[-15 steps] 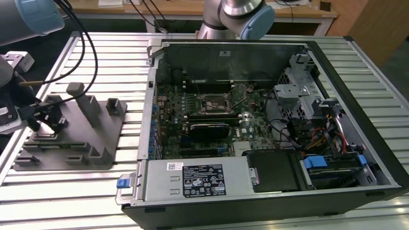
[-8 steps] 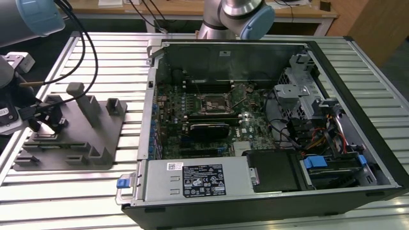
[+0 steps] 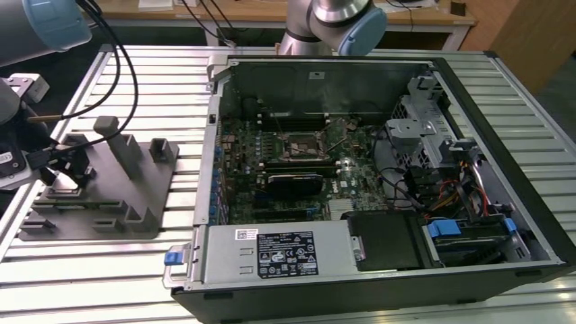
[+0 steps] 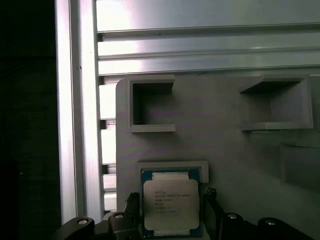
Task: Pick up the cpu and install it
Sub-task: 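Pick up the cpu and move it towards the insertion slot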
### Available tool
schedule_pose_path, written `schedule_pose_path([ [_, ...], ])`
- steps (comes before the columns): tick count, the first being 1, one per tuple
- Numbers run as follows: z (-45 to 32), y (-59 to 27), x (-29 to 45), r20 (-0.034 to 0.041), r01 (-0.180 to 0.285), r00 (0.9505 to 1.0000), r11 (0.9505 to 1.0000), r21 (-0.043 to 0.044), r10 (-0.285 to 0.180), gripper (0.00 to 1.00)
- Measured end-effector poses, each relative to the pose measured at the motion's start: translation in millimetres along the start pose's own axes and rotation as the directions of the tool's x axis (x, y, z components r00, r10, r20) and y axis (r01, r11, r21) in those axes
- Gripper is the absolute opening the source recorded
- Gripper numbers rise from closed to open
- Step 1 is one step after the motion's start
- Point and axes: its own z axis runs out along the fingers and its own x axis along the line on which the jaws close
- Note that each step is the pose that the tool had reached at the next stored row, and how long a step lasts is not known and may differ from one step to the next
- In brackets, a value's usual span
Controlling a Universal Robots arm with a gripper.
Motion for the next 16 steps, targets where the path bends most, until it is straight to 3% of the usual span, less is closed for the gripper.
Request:
schedule_pose_path([
  [16,2.9,-0.2,0.1,-0.0001,0.0,1.0,1.0,-0.0015,0.0,0.61],
])
